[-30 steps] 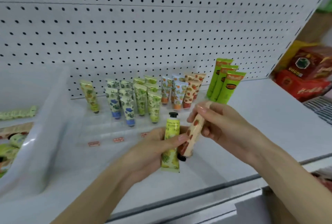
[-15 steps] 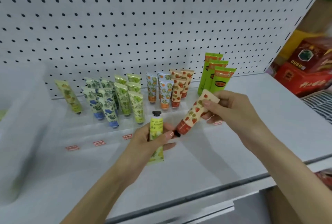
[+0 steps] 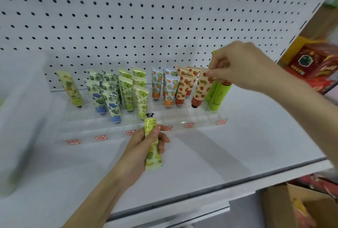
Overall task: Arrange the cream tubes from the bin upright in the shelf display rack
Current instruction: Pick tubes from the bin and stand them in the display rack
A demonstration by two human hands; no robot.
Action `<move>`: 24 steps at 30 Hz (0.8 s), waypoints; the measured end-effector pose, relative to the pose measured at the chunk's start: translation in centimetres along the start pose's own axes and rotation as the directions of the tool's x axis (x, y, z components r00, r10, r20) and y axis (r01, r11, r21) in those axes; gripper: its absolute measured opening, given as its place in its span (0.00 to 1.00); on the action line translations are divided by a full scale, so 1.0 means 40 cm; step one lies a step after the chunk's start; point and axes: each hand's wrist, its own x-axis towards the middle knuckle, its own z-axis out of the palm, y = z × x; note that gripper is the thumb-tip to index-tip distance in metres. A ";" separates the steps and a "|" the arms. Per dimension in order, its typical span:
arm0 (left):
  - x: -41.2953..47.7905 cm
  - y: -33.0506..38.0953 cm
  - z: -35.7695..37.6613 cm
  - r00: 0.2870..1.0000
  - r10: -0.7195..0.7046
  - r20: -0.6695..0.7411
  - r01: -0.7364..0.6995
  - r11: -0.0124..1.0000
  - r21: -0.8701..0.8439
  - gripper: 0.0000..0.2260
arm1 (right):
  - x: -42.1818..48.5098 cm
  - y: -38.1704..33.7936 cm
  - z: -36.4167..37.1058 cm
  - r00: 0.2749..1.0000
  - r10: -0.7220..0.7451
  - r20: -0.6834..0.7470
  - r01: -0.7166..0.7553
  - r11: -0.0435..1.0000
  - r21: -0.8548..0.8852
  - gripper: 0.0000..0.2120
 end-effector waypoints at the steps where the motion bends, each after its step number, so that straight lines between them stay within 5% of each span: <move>1: 0.000 0.001 0.001 1.000 0.001 -0.001 -0.001 1.000 0.000 0.12 | 0.014 -0.008 -0.019 0.999 -0.018 0.040 0.020 0.998 -0.057 0.04; 7: 0.005 0.006 0.003 1.000 0.003 0.014 -0.003 1.000 0.000 0.12 | 0.114 -0.009 -0.048 0.977 -0.109 0.184 0.139 0.977 -0.160 0.04; 24: 0.011 0.000 0.001 0.998 -0.024 -0.053 0.012 0.978 -0.206 0.12 | 0.206 0.042 0.053 0.984 -0.097 0.152 0.119 0.983 -0.142 0.04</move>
